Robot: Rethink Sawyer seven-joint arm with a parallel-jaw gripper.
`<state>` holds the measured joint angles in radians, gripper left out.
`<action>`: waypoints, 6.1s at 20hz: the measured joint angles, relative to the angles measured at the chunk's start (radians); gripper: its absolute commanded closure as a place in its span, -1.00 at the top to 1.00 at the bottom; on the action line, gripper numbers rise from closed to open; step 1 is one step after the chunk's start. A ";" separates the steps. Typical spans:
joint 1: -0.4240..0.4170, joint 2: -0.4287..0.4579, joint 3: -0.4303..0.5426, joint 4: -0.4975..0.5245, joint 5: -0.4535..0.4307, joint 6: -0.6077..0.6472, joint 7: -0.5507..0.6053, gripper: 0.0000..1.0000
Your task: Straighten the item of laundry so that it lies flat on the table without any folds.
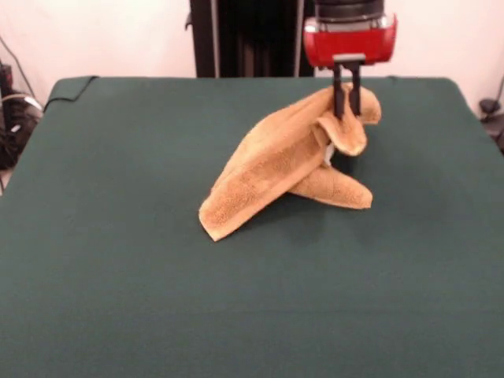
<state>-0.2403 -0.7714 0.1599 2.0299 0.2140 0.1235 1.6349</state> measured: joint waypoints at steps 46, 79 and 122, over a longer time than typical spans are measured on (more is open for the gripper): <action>-0.806 0.290 0.364 -0.136 -0.814 0.372 -0.002 1.00; -0.726 -0.200 0.391 -0.133 -0.753 0.565 -0.002 1.00; -0.681 0.191 0.425 -0.500 -0.835 0.605 -0.090 1.00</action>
<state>-0.9215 -0.5801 0.5853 1.5300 -0.6209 0.7285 1.5449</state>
